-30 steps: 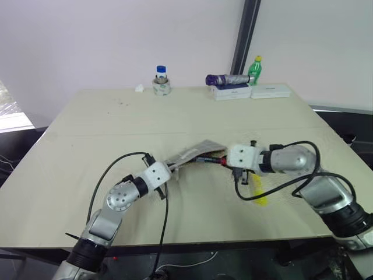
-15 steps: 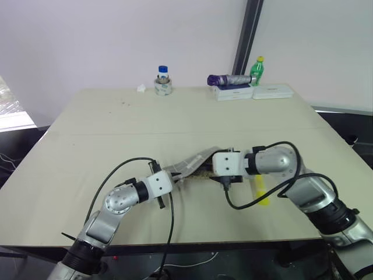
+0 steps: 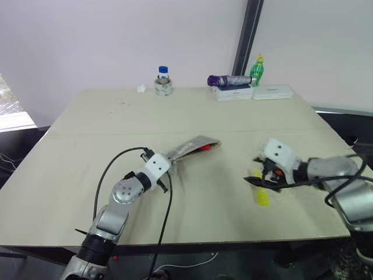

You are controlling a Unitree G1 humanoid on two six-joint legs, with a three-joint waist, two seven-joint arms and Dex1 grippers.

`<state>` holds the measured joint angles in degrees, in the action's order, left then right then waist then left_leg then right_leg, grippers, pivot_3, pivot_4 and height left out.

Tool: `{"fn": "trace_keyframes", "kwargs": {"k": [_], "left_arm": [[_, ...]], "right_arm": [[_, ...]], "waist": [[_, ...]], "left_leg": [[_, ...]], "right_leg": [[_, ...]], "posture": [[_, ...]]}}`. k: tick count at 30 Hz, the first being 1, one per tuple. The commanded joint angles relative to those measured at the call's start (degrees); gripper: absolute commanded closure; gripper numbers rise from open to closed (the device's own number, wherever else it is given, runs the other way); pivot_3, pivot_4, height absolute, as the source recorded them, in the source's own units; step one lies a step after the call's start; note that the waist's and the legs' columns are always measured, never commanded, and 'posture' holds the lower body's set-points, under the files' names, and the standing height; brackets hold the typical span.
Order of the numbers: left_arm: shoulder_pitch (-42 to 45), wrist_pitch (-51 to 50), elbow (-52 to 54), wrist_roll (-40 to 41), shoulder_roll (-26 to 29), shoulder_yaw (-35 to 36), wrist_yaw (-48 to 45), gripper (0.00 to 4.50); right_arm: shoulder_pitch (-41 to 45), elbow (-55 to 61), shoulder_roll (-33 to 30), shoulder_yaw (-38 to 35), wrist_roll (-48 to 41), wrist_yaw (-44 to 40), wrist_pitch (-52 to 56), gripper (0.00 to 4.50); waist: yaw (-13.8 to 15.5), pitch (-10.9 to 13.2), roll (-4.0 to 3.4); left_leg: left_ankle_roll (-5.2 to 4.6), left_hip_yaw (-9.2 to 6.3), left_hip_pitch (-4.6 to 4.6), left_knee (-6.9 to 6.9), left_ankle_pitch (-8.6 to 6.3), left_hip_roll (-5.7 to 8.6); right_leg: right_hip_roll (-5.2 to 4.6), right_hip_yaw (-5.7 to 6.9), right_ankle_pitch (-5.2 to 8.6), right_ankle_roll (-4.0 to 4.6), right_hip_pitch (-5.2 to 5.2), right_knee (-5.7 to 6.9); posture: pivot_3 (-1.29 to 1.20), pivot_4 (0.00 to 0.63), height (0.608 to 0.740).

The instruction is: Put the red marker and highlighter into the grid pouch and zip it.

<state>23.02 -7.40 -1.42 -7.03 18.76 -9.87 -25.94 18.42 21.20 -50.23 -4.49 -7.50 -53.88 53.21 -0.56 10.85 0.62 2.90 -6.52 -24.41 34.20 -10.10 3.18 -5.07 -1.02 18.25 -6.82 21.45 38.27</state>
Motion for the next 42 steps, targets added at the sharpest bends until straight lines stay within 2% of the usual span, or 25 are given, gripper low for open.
{"fn": "trace_keyframes", "kwargs": {"k": [1,9,12,16,18,22,25,29,34,42], "left_arm": [[1.52,1.07,-0.58,-0.18,-0.67,0.37,1.19,4.5],[3.51,3.28,-4.02,0.28,-2.17,-0.91,0.33,4.5],[3.8,3.93,-4.75,0.24,-2.56,-1.09,0.06,4.5],[3.84,4.55,-5.24,0.22,-3.01,-1.16,-0.17,4.5],[3.88,4.8,-5.4,0.32,-3.21,-1.11,-0.26,4.5],[3.97,5.37,-5.72,0.73,-3.51,-0.72,-0.41,4.5],[3.85,6.12,-5.53,0.61,-3.24,-1.05,-1.0,4.5],[3.75,6.53,-5.12,0.38,-3.39,-1.37,-1.26,4.5],[3.59,6.58,-4.43,0.12,-3.75,-1.92,-1.11,4.5],[3.17,6.83,-3.56,-0.33,-3.62,-2.78,-1.47,4.5]], "right_arm": [[-3.14,0.07,1.61,-4.08,-0.96,4.95,4.8,0.85],[-6.72,0.05,7.87,-6.71,-3.31,13.77,11.25,0.85],[-6.2,0.86,10.33,-8.0,-4.89,16.09,13.51,1.77],[-5.61,1.5,10.45,-8.29,-6.36,17.66,15.03,3.67],[-5.55,1.71,9.05,-7.42,-5.96,17.95,13.55,3.65],[-4.32,5.14,3.11,-3.98,-4.29,15.38,3.48,3.65],[1.12,8.23,-1.89,-0.31,-4.17,11.9,-1.91,3.65],[6.49,8.01,-5.07,6.7,-1.32,10.36,-5.5,3.65],[10.77,5.3,-4.47,14.05,2.79,10.57,-8.54,3.65],[12.64,2.09,-3.02,16.92,5.17,10.26,-9.95,3.65]], "waist": [[-0.14,0.0,0.0],[0.12,-0.03,0.02],[0.1,-0.03,0.02],[0.08,-0.03,0.02],[0.06,-0.03,0.02],[-0.03,-0.02,0.01],[-0.44,-0.02,-0.02],[-0.23,-0.02,0.0],[-0.04,-0.01,0.01],[-0.08,-0.01,0.01]], "left_leg": [[0.0,0.0,-0.01,0.0,0.0,0.0],[0.0,0.04,0.02,0.06,0.0,0.02],[0.0,0.03,0.01,0.07,0.0,0.02],[0.0,0.01,0.0,0.07,0.0,0.02],[0.0,0.03,0.01,0.06,0.0,0.03],[0.0,0.05,0.0,0.07,0.0,0.05],[0.0,0.08,0.0,0.05,0.0,0.03],[0.0,0.06,0.01,0.04,0.0,0.0],[-0.02,0.05,-0.06,0.05,-0.01,0.02],[-0.02,0.01,-0.05,0.04,-0.01,0.02]], "right_leg": [[0.01,0.0,0.0,0.0,0.01,0.0],[0.02,0.04,-0.01,-0.01,-0.09,-0.04],[0.02,0.07,-0.01,-0.02,-0.11,-0.06],[0.01,0.07,-0.02,-0.03,-0.1,-0.06],[0.02,0.07,-0.02,-0.03,-0.1,-0.05],[0.01,0.06,-0.02,-0.04,-0.08,-0.06],[0.03,0.06,-0.02,-0.04,-0.04,-0.05],[0.08,0.15,-0.01,-0.04,-0.09,-0.08],[-0.07,0.13,-0.01,-0.04,-0.08,-0.14],[-0.04,0.12,-0.02,-0.05,-0.06,-0.13]], "posture": [[0.0,0.15,0.74],[0.0,0.15,0.74],[0.0,0.15,0.74],[0.0,0.15,0.74],[0.0,0.15,0.74],[0.0,0.15,0.74],[0.0,0.15,0.74],[0.0,0.15,0.74],[0.0,0.15,0.74],[0.0,0.15,0.74]]}}
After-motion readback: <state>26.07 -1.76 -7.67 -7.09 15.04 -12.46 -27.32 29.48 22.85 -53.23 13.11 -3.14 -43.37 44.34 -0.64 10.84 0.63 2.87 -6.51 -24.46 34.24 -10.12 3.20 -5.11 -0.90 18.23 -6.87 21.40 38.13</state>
